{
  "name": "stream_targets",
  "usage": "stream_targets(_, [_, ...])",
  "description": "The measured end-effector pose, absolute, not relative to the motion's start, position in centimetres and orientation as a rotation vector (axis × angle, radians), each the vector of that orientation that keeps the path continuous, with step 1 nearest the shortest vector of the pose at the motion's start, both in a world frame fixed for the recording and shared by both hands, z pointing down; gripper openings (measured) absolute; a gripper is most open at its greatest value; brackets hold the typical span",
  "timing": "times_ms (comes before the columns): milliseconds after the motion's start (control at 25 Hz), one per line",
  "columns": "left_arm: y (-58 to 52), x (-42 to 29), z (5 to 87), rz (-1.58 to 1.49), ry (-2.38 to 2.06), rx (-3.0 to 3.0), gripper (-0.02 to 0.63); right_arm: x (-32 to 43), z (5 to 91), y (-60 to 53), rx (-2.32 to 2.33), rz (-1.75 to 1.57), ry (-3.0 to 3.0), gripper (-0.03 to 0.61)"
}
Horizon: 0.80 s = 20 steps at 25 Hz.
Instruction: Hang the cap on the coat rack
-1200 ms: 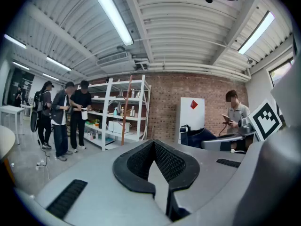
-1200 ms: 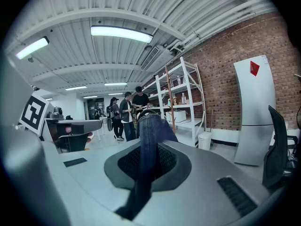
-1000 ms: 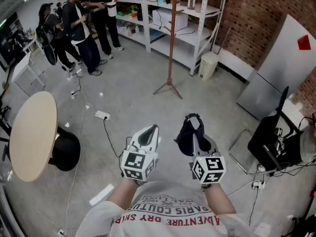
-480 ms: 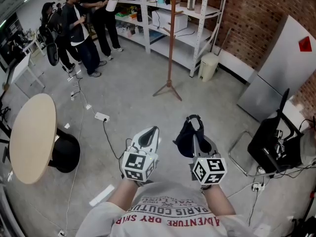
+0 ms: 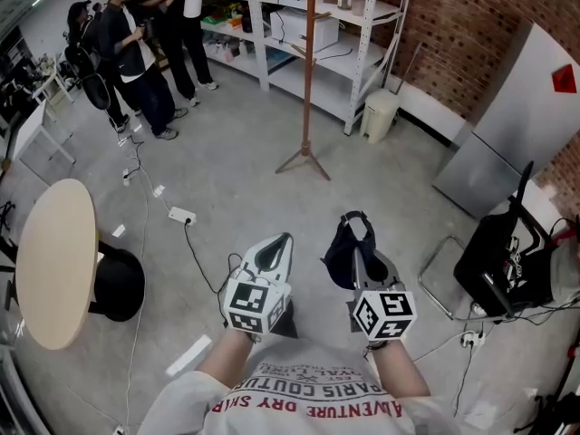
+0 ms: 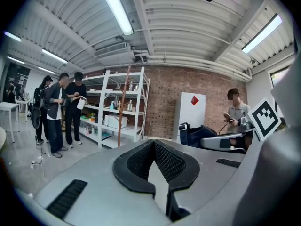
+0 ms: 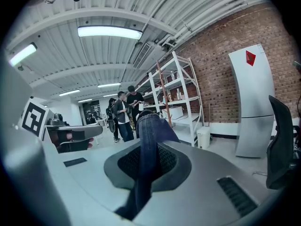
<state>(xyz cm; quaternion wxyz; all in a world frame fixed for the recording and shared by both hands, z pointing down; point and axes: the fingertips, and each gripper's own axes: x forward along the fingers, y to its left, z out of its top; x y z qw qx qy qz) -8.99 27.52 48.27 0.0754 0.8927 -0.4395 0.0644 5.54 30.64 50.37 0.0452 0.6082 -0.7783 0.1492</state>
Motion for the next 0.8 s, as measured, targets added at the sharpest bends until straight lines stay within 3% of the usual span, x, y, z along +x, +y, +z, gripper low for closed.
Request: stream_targets(800, [-3.2, -11.7, 45.1, 0.164, -1.149, 2.784, 0.006, 3.2, 48.3, 2.4, 2.025, 0.483, -2.241, 0.018])
